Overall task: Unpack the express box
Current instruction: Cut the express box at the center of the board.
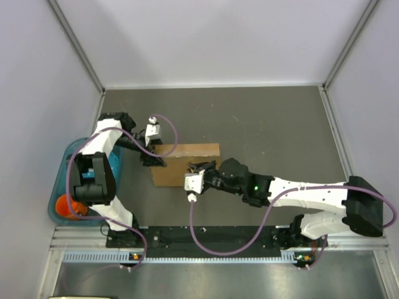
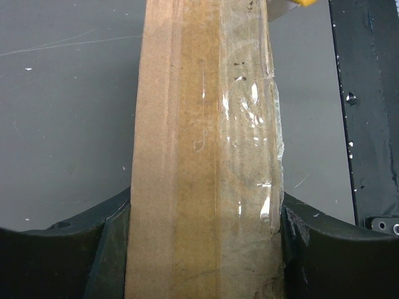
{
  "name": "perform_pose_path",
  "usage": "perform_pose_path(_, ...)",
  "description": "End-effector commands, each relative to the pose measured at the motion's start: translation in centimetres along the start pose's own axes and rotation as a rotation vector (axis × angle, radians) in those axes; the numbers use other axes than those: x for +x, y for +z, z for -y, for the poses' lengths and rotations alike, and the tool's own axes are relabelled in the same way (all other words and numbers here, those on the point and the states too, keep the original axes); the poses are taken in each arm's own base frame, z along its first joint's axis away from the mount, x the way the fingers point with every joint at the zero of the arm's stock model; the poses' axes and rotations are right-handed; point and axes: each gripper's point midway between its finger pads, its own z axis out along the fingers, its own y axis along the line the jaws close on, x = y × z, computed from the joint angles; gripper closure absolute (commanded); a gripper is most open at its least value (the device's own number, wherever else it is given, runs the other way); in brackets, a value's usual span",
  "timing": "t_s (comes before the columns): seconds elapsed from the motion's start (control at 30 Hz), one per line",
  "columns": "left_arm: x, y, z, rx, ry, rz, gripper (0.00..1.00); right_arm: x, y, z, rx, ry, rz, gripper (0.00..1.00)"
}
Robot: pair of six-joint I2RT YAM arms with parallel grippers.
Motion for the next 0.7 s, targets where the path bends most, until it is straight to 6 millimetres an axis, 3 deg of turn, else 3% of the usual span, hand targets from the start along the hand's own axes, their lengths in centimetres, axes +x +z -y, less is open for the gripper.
perform_pose_path(0.0, 1.0, -0.7, 3.1, 0.080, -0.143, -0.065, 0.82, 2.1, -1.6, 0.1, 0.017, 0.028, -0.094, 1.00)
perform_pose_path(0.13, 0.8, -0.6, 3.2, 0.079, -0.140, -0.058, 0.82, 0.5, -1.5, 1.2, 0.045, 0.042, -0.036, 1.00)
perform_pose_path(0.27, 0.8, -0.6, 3.3, 0.080, -0.140, -0.054, 0.82, -3.6, -0.6, 3.9, 0.063, 0.044, 0.079, 1.00)
perform_pose_path(0.37, 0.8, -0.6, 3.4, 0.080, -0.139, -0.054, 0.82, -6.2, 0.2, 4.3, 0.029, 0.042, 0.161, 1.00)
perform_pose_path(0.53, 0.8, -0.5, 3.5, 0.083, -0.134, -0.053, 0.82, -7.6, 1.7, 4.8, 0.034, 0.002, 0.212, 1.00)
perform_pose_path(0.67, 0.8, -0.5, 3.6, 0.081, -0.134, -0.052, 0.82, -7.2, 2.7, 4.2, 0.007, -0.001, 0.204, 1.00)
